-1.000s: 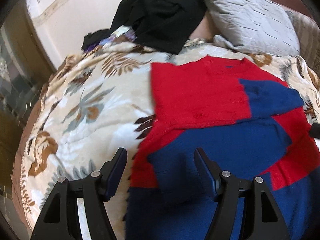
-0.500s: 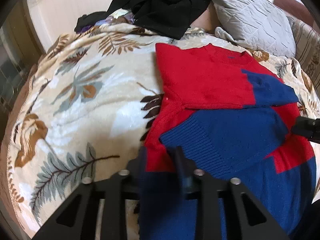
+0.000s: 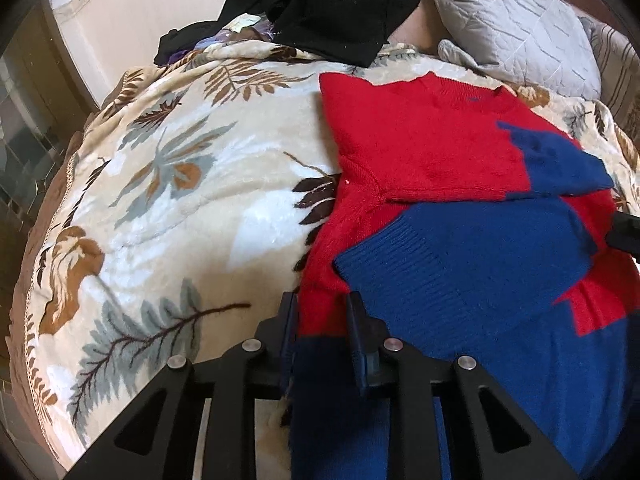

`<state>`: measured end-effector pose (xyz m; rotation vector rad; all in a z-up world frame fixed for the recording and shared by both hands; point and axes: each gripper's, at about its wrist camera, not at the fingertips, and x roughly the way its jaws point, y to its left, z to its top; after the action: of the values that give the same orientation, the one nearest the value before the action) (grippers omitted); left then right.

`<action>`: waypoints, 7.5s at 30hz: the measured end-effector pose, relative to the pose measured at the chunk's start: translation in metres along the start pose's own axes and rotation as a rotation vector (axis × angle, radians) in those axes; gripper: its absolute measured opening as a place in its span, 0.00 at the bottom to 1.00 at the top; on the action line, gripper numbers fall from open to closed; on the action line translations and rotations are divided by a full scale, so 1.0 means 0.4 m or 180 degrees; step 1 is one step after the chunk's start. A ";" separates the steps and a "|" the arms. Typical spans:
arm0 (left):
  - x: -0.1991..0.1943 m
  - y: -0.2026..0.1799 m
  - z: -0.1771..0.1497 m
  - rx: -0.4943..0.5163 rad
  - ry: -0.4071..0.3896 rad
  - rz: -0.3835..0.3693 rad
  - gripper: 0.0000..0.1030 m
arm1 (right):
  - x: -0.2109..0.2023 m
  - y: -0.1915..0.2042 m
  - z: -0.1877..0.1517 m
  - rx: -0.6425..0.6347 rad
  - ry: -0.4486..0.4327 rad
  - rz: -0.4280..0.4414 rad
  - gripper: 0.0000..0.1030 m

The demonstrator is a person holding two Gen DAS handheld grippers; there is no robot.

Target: Fold small clothes

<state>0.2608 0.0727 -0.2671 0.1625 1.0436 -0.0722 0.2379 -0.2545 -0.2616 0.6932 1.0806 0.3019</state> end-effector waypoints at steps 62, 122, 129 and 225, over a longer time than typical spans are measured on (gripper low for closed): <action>-0.177 0.102 -0.459 -0.0614 0.0420 -0.1629 0.40 | -0.211 -0.062 -0.467 -0.0281 0.0419 -0.0230 0.61; -0.216 0.052 -0.388 -0.0541 -0.0033 -0.1882 0.09 | -0.188 0.053 -0.430 -0.0424 0.0335 0.0147 0.15; -0.273 0.104 -0.264 -0.0670 -0.0306 -0.2136 0.09 | -0.284 0.125 -0.304 -0.0642 -0.0136 0.0302 0.14; 0.129 0.031 0.018 -0.3070 -0.0333 -0.1734 0.27 | 0.077 -0.102 0.084 0.1389 -0.0895 0.0477 0.36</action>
<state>0.2945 0.0847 -0.3070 -0.9916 0.8967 -0.0612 0.2775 -0.2809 -0.3002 1.1735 0.8309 0.0890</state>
